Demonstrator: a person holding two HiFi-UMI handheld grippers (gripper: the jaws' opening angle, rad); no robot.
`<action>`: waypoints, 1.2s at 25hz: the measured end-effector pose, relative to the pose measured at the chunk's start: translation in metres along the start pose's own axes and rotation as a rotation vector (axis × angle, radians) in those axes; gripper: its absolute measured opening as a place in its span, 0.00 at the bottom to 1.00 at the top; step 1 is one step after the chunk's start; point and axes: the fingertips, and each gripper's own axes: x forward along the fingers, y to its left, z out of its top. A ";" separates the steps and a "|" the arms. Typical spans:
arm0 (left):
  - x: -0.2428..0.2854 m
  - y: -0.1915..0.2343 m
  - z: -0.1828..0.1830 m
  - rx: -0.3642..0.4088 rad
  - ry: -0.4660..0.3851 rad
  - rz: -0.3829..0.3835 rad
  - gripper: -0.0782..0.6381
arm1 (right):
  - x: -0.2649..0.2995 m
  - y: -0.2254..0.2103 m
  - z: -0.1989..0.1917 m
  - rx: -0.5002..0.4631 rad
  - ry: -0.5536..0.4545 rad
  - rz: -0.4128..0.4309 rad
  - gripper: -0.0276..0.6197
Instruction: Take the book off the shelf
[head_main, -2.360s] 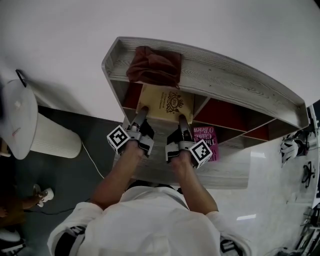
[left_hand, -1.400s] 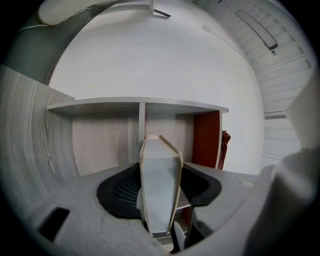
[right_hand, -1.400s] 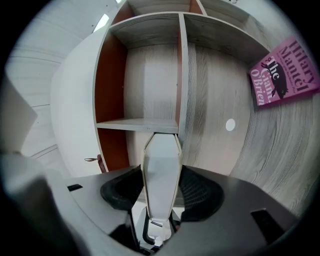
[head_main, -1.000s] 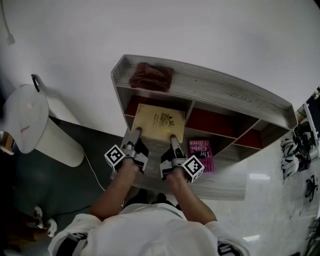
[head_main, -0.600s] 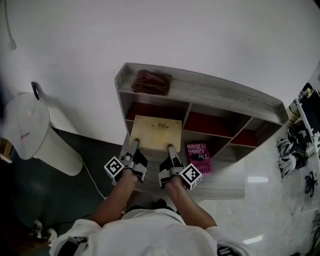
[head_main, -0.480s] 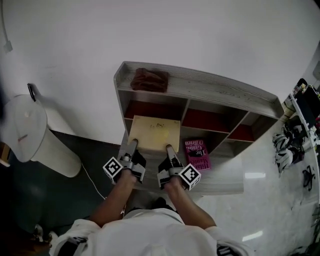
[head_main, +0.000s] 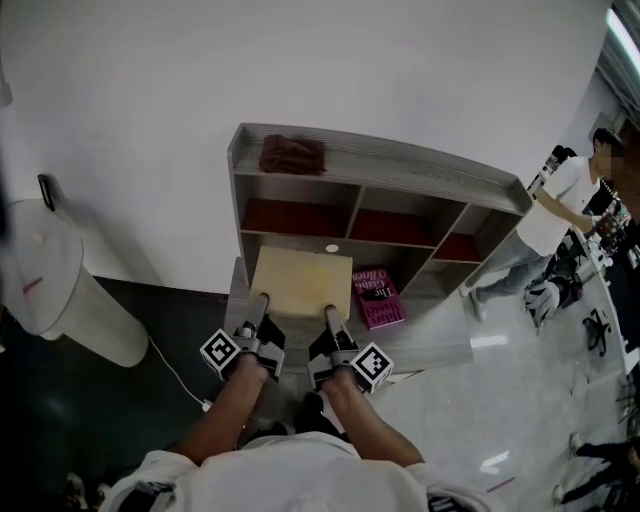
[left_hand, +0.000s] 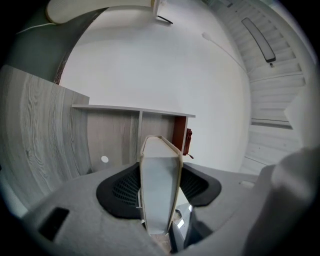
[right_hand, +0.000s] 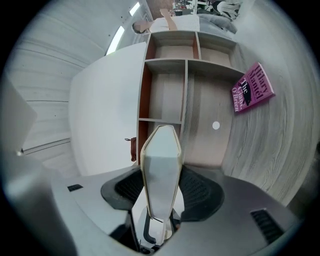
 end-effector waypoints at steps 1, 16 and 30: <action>-0.006 -0.001 -0.002 0.001 0.004 -0.003 0.43 | -0.007 0.001 -0.003 0.000 -0.003 -0.002 0.39; -0.077 -0.027 -0.053 0.012 0.020 -0.039 0.43 | -0.095 0.017 -0.011 -0.026 0.004 0.037 0.39; -0.172 -0.051 -0.141 0.033 -0.050 -0.038 0.43 | -0.214 0.026 -0.006 0.000 0.080 0.071 0.39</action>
